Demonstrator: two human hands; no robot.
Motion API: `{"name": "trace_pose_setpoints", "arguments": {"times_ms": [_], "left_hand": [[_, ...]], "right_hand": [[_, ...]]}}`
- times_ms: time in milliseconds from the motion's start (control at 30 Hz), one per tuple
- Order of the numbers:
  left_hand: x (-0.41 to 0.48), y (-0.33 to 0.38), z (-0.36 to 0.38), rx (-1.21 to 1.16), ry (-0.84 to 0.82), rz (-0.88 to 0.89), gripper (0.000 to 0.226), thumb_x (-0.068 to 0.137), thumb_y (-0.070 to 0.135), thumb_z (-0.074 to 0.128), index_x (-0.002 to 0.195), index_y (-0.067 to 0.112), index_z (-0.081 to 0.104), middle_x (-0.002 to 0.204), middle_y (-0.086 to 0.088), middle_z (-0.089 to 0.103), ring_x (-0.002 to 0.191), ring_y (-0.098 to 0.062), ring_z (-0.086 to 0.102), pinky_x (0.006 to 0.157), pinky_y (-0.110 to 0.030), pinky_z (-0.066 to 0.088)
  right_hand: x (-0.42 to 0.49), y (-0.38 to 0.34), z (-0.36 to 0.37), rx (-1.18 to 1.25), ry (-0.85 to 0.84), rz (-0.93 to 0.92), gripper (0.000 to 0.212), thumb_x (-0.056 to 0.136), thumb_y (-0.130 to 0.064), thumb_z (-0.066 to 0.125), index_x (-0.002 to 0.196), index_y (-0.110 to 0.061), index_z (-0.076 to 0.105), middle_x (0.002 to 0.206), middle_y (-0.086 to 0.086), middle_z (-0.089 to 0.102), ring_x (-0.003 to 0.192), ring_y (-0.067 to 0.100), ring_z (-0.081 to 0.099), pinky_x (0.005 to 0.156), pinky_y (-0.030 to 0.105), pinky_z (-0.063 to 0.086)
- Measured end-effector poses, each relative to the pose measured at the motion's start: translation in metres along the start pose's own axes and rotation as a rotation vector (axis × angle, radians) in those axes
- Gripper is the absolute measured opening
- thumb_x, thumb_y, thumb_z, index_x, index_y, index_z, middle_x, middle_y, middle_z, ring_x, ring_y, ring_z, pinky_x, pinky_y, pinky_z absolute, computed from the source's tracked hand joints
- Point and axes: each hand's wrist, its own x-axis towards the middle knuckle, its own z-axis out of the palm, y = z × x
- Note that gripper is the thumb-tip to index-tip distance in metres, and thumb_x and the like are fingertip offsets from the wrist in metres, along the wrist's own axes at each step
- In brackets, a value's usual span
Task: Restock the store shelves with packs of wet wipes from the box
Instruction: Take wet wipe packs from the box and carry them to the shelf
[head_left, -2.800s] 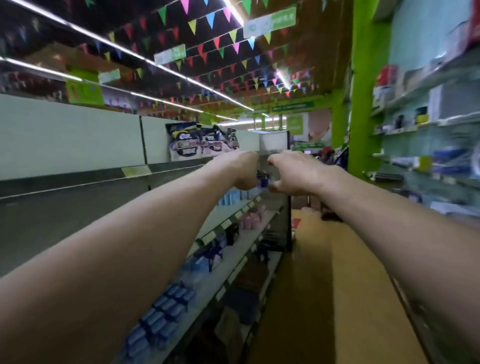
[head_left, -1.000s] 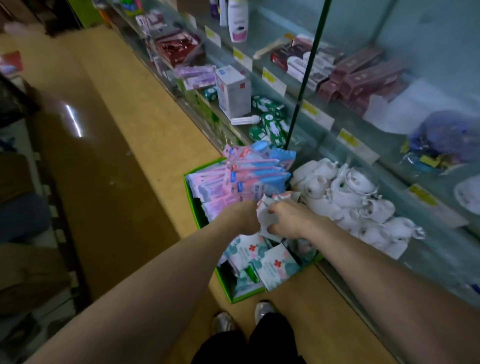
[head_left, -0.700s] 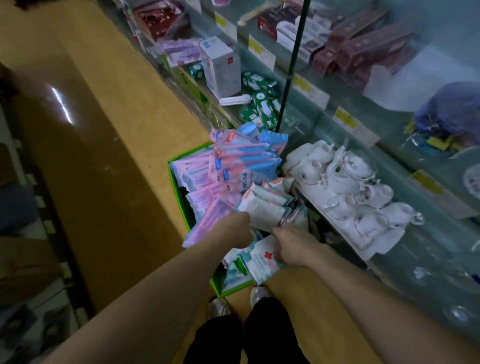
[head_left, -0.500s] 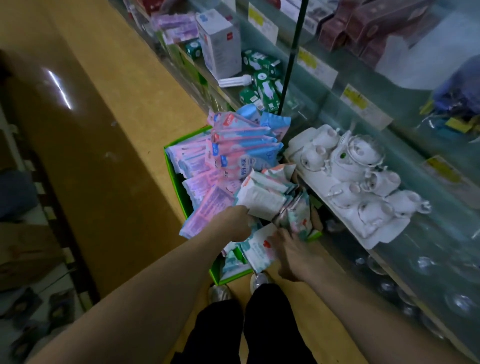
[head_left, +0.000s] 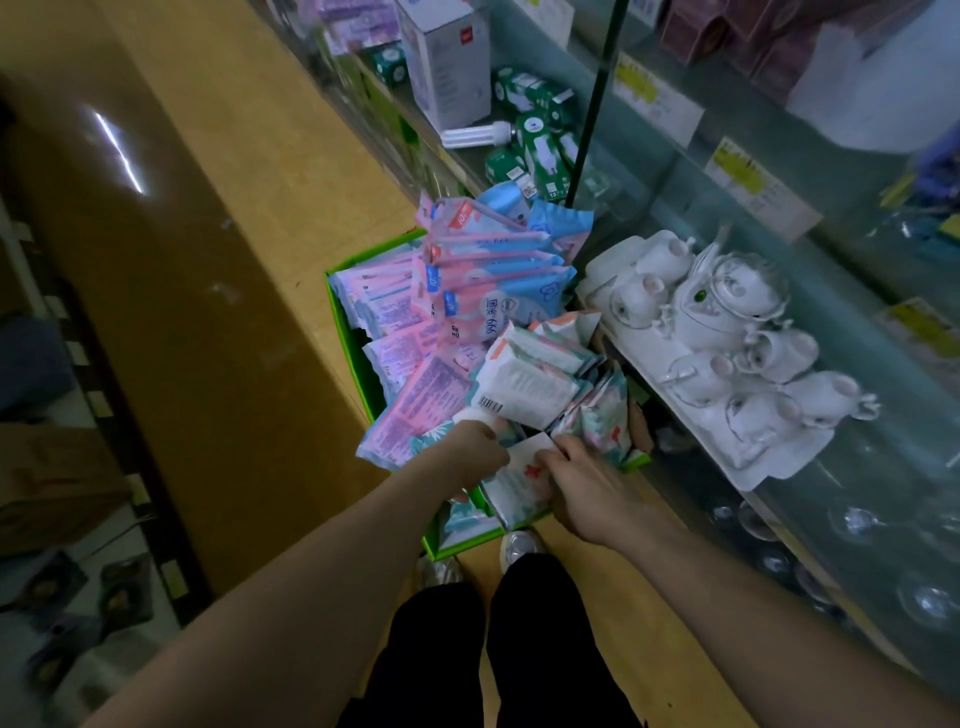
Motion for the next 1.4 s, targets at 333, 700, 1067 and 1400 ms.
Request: {"name": "trace_pose_setpoints", "arguments": {"times_ms": [333,700,1067,1400], "left_hand": [[0.002,-0.008,-0.005,-0.472,0.168,-0.111,0.025,0.097,0.007,0.047,0.119,0.003,0.058,0.096,-0.017,0.058,0.074,-0.029,0.060,0.065,-0.038,0.055],[0.017,0.027,-0.036,0.222,0.288,0.336,0.061,0.091,0.007,0.049,0.148,0.025,0.034,0.127,-0.013,0.055,0.098,-0.031,0.062,0.069,-0.028,0.049],[0.031,-0.024,-0.025,0.408,0.260,0.088,0.035,0.086,0.017,0.056,0.120,0.013,0.061,0.109,-0.011,0.064,0.100,-0.029,0.061,0.079,-0.034,0.050],[0.022,-0.040,-0.028,-0.255,0.002,-0.131,0.021,0.093,0.010,0.050,0.112,0.009,0.056,0.104,-0.014,0.058,0.080,-0.024,0.062,0.059,-0.033,0.058]], "right_hand": [[0.008,0.002,-0.034,0.205,0.113,0.078,0.033,0.093,-0.032,0.050,0.116,-0.011,0.060,0.121,0.012,0.052,0.109,0.030,0.054,0.087,0.040,0.048],[0.012,0.004,-0.023,0.153,0.136,-0.005,0.037,0.093,-0.013,0.050,0.123,-0.028,0.066,0.127,0.009,0.059,0.116,0.030,0.054,0.089,0.037,0.049],[0.006,-0.010,-0.008,0.625,0.273,-0.020,0.030,0.088,0.004,0.051,0.111,-0.005,0.069,0.123,0.000,0.048,0.115,0.013,0.047,0.095,0.014,0.032],[0.018,-0.026,-0.012,1.114,0.186,0.292,0.023,0.088,-0.003,0.058,0.103,-0.020,0.058,0.113,0.006,0.054,0.078,0.009,0.053,0.056,0.016,0.046]]}}
